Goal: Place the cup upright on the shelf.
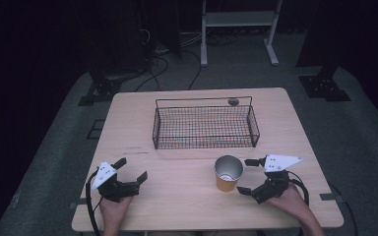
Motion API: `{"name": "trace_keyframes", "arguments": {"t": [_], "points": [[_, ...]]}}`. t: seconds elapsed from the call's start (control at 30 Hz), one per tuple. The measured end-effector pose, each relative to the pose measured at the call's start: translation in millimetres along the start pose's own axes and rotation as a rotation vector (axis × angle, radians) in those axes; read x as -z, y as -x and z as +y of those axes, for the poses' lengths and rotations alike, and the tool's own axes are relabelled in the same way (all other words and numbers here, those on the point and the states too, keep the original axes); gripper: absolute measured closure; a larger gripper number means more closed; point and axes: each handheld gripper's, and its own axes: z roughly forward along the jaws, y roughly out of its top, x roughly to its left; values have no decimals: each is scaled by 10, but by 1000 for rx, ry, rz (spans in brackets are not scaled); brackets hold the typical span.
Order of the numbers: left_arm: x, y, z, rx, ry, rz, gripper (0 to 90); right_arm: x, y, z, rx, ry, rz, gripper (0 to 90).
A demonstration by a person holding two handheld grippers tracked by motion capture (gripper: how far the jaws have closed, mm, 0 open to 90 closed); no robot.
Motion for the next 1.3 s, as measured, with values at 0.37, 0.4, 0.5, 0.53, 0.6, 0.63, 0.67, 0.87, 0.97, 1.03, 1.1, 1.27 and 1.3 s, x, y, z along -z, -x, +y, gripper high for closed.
{"name": "trace_keyframes", "arguments": {"t": [0.37,0.4,0.5,0.53,0.6,0.63,0.67,0.87,0.97,1.03,1.1,1.27,1.3], "points": [[0,-1,0,0,1,-1,0,-180,-4,93,7,-18,24,16],[0,0,1,-1,1,-1,0,-200,-5,100,4,-14,23,5],[0,0,1,-1,1,-1,0,-223,-8,109,5,-14,21,3],[0,0,1,-1,1,0,0,-234,-7,113,6,-14,21,3],[0,0,1,-1,1,-1,0,-257,-2,118,5,-15,24,3],[-1,0,1,-2,1,-1,0,-279,2,125,5,-16,25,3],[-1,0,1,-2,1,-1,0,-279,2,125,5,-16,25,3],[0,0,1,-1,1,-1,0,-344,-1,172,11,-19,32,3],[1,1,1,-2,1,-1,0,-405,3,186,14,-27,36,3],[0,0,1,-3,1,-1,0,-431,11,183,9,-29,40,3],[0,1,1,-2,2,-2,0,-445,13,182,5,-25,39,4],[0,1,1,-3,1,-2,0,-459,19,184,3,-25,46,8],[0,1,1,-3,1,-2,0,-458,19,185,5,-24,47,8]]}}
